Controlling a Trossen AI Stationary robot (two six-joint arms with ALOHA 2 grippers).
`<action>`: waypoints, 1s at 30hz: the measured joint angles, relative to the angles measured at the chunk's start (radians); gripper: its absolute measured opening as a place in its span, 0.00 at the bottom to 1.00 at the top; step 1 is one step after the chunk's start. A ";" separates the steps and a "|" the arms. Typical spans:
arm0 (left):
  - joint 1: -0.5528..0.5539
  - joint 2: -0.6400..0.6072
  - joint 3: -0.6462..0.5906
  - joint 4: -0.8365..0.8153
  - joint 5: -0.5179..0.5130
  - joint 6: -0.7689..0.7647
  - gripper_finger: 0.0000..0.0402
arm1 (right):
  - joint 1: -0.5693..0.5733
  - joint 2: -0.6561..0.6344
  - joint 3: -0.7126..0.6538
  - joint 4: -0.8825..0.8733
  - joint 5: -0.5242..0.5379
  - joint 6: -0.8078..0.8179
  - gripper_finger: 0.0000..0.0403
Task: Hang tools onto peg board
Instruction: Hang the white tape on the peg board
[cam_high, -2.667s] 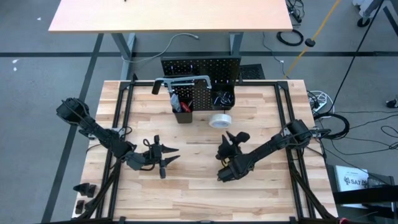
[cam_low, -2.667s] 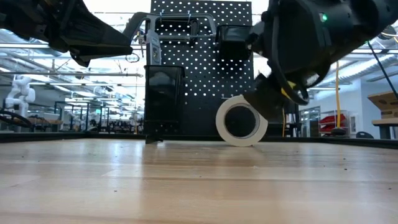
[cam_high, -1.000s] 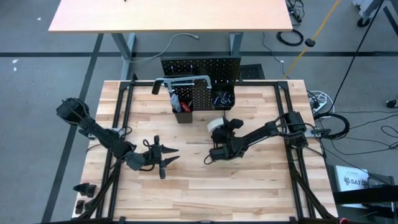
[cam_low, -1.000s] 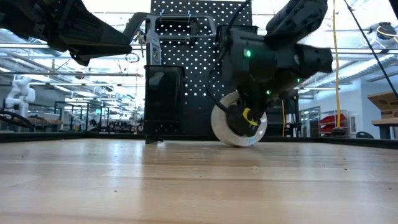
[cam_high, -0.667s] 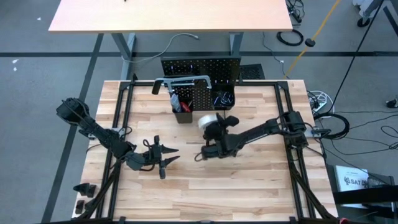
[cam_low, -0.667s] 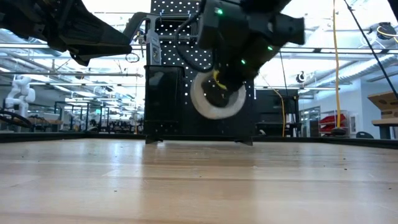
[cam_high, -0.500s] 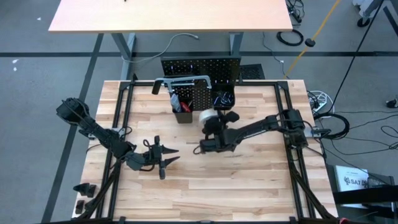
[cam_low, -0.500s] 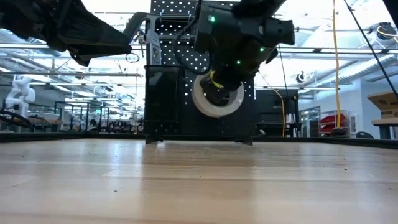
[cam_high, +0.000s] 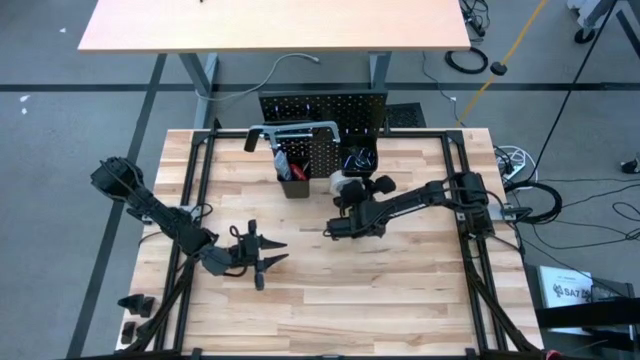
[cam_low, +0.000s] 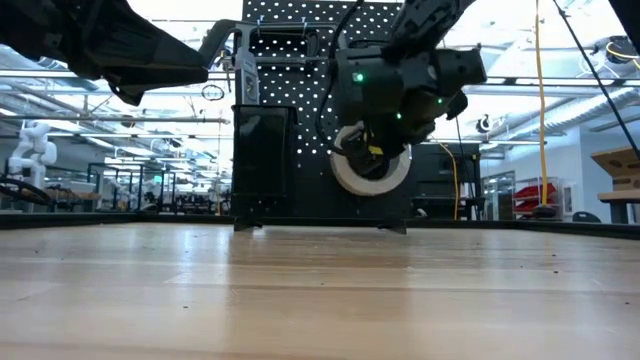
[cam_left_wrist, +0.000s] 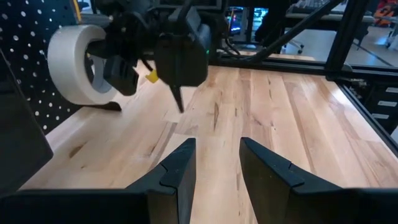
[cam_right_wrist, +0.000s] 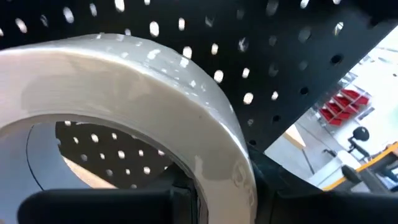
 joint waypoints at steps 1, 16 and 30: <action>0.000 0.000 0.000 0.005 0.000 0.000 0.32 | -0.005 0.000 -0.008 0.016 -0.001 0.000 0.17; 0.000 0.000 0.000 0.010 -0.005 0.001 0.32 | -0.093 0.014 -0.020 0.094 -0.006 0.073 0.17; 0.000 0.000 0.000 0.010 -0.005 0.001 0.32 | -0.096 0.013 -0.020 0.099 0.001 0.066 0.45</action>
